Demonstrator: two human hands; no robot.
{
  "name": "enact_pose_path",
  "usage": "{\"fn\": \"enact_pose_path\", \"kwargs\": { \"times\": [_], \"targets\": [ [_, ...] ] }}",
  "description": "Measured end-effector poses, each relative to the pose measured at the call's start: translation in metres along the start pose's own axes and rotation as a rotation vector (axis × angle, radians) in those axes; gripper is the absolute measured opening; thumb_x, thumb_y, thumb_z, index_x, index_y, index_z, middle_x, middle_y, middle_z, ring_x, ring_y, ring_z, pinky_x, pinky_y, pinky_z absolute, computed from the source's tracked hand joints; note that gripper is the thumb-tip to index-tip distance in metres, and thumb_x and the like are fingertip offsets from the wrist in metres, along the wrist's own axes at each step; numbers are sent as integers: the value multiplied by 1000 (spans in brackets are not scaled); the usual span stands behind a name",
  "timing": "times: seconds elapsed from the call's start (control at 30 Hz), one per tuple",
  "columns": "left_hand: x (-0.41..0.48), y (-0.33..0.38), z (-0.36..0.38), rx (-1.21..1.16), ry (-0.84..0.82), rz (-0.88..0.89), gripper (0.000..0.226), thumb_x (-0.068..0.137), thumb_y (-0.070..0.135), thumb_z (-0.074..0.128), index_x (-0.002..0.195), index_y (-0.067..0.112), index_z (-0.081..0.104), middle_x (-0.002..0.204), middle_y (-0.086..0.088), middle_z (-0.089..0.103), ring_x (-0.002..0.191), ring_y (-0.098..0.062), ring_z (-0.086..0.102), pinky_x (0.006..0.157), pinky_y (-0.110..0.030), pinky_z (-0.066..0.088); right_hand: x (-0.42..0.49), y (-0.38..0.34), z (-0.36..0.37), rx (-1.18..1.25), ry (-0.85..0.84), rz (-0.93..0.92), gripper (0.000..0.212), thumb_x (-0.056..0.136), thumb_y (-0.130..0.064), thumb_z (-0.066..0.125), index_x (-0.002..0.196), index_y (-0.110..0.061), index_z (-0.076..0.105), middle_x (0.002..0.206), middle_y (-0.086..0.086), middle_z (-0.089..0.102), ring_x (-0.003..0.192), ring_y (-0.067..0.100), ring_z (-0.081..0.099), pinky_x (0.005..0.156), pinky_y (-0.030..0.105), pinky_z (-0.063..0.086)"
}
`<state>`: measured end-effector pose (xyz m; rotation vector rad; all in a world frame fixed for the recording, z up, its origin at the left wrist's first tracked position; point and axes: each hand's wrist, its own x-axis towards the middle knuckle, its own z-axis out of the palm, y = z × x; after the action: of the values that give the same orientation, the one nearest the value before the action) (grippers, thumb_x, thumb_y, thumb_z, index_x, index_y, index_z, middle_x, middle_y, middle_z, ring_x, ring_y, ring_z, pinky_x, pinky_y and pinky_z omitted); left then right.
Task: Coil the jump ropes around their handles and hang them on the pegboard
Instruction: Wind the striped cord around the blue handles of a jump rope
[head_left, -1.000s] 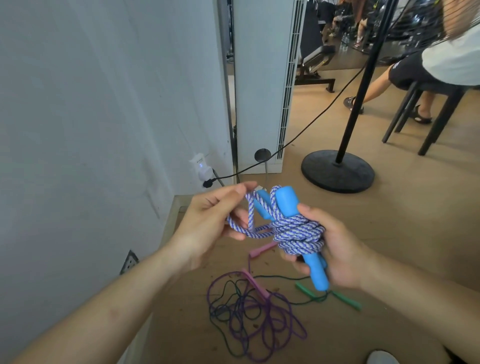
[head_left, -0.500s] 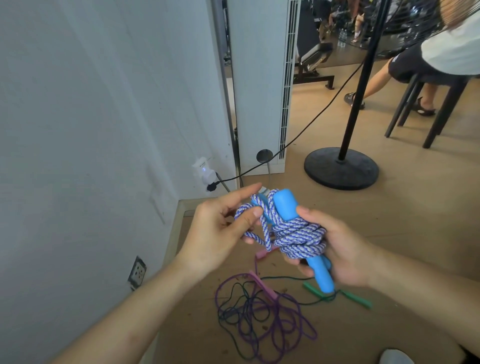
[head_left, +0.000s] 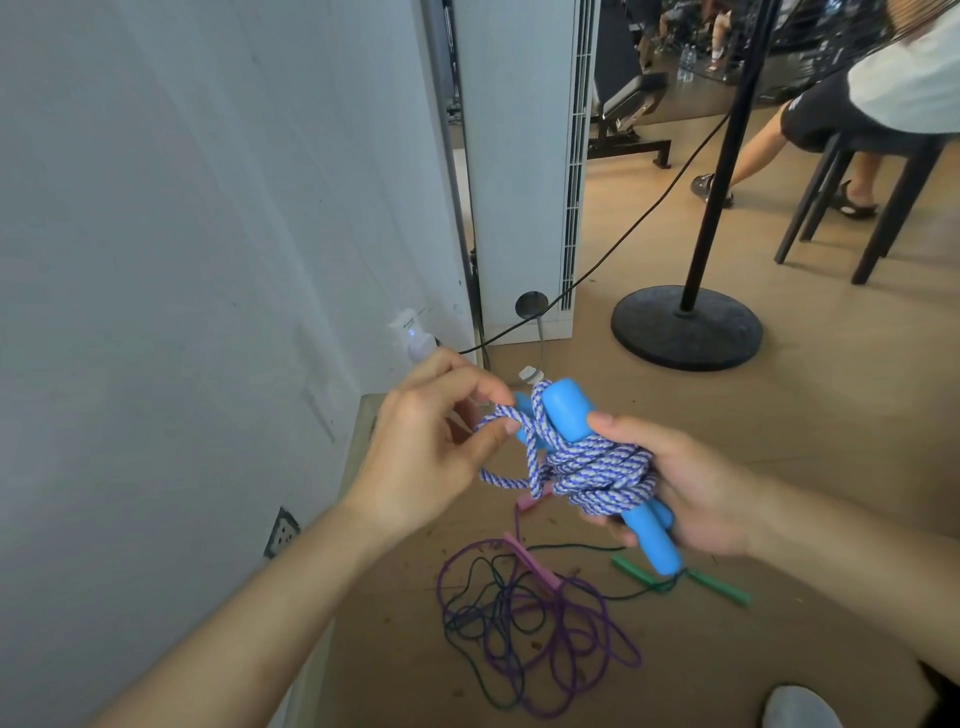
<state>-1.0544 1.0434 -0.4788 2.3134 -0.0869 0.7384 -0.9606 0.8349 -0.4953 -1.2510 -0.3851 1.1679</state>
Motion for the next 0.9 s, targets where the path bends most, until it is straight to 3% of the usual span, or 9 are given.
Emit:
{"fn": "enact_pose_path", "kwargs": {
  "times": [0.1,0.17,0.27,0.37,0.53,0.73,0.9],
  "targets": [
    [-5,3,1,107,-2,108,15,85,7,75,90,17,65,84,9,52,69,-12,56,58,-28,48,0,-1,-1,-3,-32,-3,40,71,-51,73,89,-17,75,78,16,57,57,22,57,42,27,44],
    [-6,3,3,160,35,150,15,86,7,71,90,18,63,78,11,51,64,-10,53,57,-32,48,1,-1,-1,13,-60,-14,53,58,-56,84,92,-17,75,78,15,59,58,22,58,42,27,44],
    [-7,4,6,199,105,161,13,86,9,71,89,19,64,70,11,53,54,-7,50,53,-28,46,1,-2,-2,39,-68,-25,62,47,-58,89,91,-17,75,79,15,61,58,23,57,42,26,43],
    [-10,9,12,32,150,75,14,86,5,71,87,18,65,62,4,56,50,-13,52,51,-25,44,1,-4,-2,38,-56,-23,64,45,-58,89,91,-16,75,80,16,62,57,24,56,42,26,42],
    [-10,9,18,-227,80,-86,23,86,-2,66,88,21,66,67,-2,60,56,-29,60,52,-47,53,0,-2,-3,34,-46,-13,63,49,-58,87,93,-15,73,78,15,61,58,23,56,42,26,42],
    [-7,7,13,109,87,126,18,87,2,66,92,18,73,78,6,61,65,-15,57,59,-31,49,1,-2,-2,71,-32,-18,60,54,-56,86,97,-16,72,76,11,63,58,22,55,41,25,42],
    [-4,-2,7,286,92,275,21,90,11,63,104,17,79,99,-3,66,82,-22,61,76,-37,50,3,1,-5,100,14,-4,60,57,-52,85,100,-13,70,79,14,59,57,23,54,41,25,42]
  ]
}}
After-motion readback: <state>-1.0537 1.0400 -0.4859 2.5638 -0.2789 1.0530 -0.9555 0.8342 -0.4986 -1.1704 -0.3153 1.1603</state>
